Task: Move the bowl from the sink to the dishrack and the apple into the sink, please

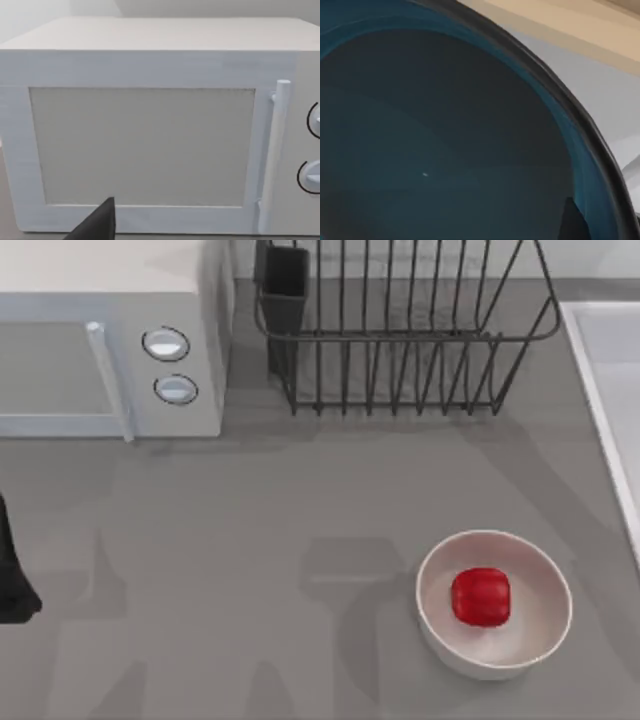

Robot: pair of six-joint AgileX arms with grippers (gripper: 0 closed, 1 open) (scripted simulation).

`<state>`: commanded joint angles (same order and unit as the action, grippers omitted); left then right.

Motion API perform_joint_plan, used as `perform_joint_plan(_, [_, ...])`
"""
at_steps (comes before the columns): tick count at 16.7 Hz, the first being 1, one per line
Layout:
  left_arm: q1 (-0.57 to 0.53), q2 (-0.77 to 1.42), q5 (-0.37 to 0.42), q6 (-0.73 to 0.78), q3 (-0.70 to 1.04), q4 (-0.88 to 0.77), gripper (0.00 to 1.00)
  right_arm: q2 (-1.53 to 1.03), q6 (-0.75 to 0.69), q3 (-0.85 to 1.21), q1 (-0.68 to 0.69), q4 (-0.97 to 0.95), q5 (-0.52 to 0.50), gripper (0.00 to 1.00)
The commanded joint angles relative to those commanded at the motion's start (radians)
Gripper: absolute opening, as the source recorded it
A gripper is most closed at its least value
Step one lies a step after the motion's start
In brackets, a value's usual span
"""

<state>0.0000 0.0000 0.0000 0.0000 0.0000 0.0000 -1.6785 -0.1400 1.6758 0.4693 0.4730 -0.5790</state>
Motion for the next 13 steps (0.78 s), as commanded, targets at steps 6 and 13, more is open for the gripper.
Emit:
perform_joint_plan(6, [0.0, 0.0, 0.0, 0.0, 0.0, 0.0, 1.0, 0.008, 0.142, -0.018, 0.273, -0.398, -0.203, 0.0])
perform_joint_plan(13, [0.0, 0.0, 0.0, 0.0, 0.0, 0.0, 1.0, 0.013, 0.163, -0.022, 0.326, -0.467, -0.243, 0.0])
